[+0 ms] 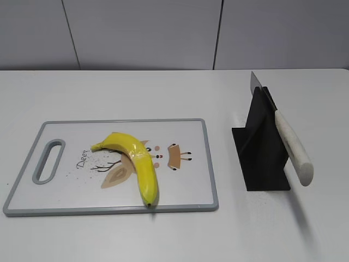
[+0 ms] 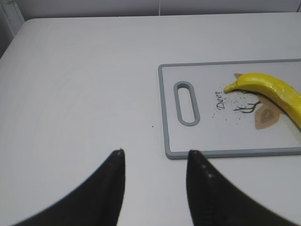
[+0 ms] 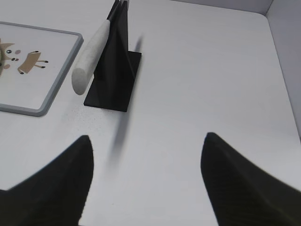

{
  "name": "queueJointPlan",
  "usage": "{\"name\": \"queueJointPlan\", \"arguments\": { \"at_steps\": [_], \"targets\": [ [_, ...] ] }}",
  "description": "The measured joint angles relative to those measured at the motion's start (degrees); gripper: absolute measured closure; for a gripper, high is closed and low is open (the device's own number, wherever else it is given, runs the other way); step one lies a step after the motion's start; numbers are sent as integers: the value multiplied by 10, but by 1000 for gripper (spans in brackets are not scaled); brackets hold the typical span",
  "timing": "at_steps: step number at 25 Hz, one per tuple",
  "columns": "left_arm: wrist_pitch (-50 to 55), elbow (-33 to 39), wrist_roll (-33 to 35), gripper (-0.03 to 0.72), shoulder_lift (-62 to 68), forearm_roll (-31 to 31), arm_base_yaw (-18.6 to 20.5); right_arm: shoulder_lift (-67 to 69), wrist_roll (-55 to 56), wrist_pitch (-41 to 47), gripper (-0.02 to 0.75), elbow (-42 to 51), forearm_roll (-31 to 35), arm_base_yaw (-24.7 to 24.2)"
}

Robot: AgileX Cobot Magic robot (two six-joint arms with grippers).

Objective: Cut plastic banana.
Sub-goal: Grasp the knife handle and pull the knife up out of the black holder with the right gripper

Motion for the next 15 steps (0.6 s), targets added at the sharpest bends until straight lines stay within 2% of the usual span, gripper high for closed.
{"name": "queueJointPlan", "arguments": {
  "at_steps": [15],
  "targets": [
    [0,0,0,272,0,0,0,0,0,0,169,0,0,0]
  ]
}}
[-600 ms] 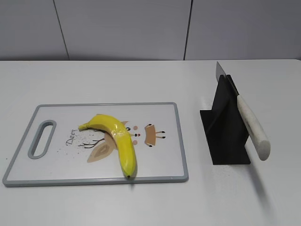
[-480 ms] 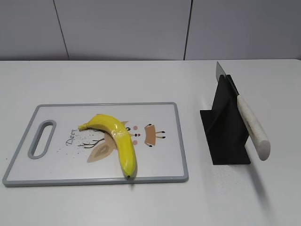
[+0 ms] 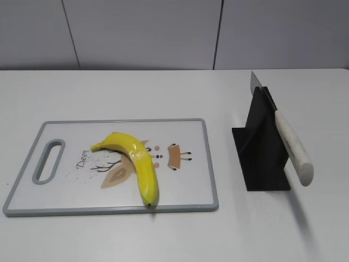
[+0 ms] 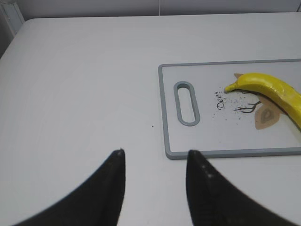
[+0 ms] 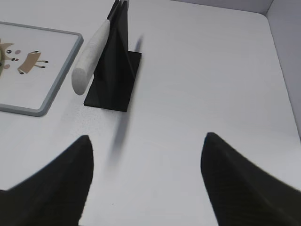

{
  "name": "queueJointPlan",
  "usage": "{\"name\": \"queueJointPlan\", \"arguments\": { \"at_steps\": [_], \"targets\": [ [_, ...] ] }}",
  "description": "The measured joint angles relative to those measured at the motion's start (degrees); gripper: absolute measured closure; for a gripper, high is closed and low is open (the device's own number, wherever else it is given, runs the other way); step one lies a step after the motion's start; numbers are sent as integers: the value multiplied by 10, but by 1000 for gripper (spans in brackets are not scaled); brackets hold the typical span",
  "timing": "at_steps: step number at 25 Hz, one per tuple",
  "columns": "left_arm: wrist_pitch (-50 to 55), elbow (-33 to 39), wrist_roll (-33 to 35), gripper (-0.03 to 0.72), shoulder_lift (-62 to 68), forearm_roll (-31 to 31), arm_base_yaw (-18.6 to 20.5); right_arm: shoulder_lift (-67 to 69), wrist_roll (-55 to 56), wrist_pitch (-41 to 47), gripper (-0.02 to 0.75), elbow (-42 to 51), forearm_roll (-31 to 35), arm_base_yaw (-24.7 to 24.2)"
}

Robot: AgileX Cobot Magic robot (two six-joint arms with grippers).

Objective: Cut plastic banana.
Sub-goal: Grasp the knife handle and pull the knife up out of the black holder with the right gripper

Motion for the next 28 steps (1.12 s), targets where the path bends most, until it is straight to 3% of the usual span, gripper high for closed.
{"name": "queueJointPlan", "arguments": {
  "at_steps": [20,28],
  "targets": [
    [0,0,0,273,0,0,0,3,0,0,169,0,-4,0],
    [0,0,0,273,0,0,0,168,0,33,169,-56,-6,0]
  ]
}}
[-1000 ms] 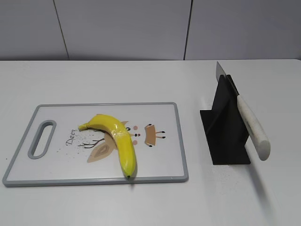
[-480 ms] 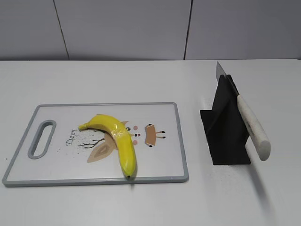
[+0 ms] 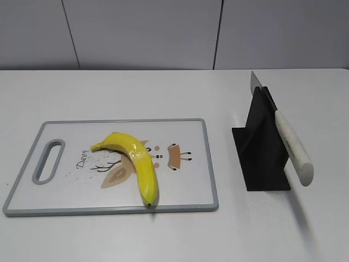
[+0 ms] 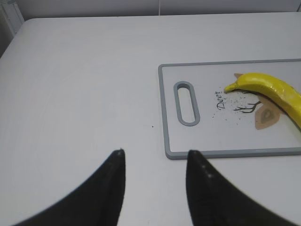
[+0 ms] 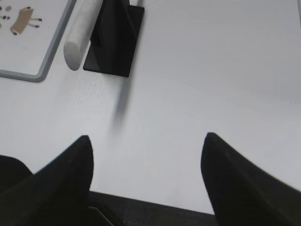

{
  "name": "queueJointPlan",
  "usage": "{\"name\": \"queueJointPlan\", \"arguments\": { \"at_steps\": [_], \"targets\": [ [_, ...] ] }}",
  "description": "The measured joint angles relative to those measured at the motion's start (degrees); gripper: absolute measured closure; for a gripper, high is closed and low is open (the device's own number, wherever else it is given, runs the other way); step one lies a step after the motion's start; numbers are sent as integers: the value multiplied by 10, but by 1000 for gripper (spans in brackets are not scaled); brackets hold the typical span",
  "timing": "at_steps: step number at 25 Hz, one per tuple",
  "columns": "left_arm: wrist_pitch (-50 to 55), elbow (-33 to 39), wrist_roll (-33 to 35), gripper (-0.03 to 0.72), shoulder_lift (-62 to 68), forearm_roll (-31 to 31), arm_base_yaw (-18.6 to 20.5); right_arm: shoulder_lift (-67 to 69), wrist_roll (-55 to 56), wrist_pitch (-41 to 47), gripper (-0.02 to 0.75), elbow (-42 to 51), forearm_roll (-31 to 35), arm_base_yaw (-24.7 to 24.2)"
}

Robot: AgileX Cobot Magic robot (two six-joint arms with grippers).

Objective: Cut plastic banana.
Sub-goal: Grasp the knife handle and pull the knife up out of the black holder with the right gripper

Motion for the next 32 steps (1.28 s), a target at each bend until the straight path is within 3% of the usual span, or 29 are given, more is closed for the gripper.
{"name": "queueJointPlan", "arguments": {
  "at_steps": [13,17,21,23,32],
  "targets": [
    [0,0,0,273,0,0,0,261,19,10,169,-101,9,9],
    [0,0,0,273,0,0,0,311,82,-9,169,-134,-2,80],
    [0,0,0,273,0,0,0,390,176,-8,169,-185,-72,201],
    [0,0,0,273,0,0,0,432,204,-3,169,-207,-88,235],
    [0,0,0,273,0,0,0,601,225,13,171,-276,-57,245]
  ]
}}
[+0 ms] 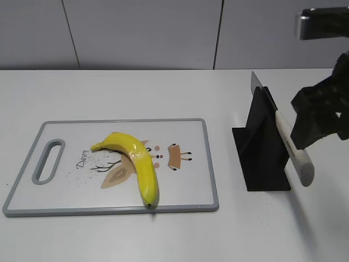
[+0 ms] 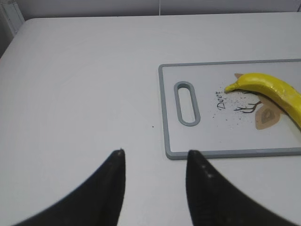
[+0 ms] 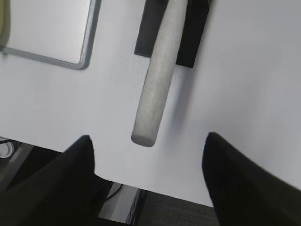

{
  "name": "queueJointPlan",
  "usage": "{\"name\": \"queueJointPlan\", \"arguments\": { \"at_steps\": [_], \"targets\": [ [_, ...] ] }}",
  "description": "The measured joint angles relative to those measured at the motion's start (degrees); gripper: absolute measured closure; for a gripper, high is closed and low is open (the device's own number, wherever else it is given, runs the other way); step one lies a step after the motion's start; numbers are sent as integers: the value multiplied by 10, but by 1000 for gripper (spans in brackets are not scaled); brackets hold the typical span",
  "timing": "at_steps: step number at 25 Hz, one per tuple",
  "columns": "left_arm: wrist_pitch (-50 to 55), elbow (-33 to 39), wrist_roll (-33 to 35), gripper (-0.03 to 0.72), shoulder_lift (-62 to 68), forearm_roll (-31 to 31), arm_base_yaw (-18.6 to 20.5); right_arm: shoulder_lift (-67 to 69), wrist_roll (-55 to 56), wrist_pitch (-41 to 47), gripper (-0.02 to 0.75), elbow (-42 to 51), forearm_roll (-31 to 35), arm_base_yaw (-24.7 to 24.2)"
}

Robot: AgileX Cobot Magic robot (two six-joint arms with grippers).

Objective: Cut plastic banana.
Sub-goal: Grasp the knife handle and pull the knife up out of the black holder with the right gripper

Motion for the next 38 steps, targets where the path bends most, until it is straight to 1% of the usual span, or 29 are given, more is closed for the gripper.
{"name": "queueJointPlan", "arguments": {
  "at_steps": [9,13,16,18,20,22,24,32,38],
  "targets": [
    [0,0,0,273,0,0,0,107,11,-39,171,-1,-5,0],
    [0,0,0,273,0,0,0,144,39,-50,172,-1,-24,0],
    [0,0,0,273,0,0,0,169,53,-51,202,-1,-32,0],
    [0,0,0,273,0,0,0,184,60,-51,239,-1,-33,0],
    [0,0,0,273,0,0,0,191,73,-52,303,-1,-33,0],
    [0,0,0,273,0,0,0,194,86,-52,397,-1,-31,0],
    [0,0,0,273,0,0,0,194,101,-50,554,-2,-28,0],
    [0,0,0,273,0,0,0,188,114,-51,547,-2,-17,0],
    [0,0,0,273,0,0,0,142,119,-50,547,-2,-7,0]
  ]
}}
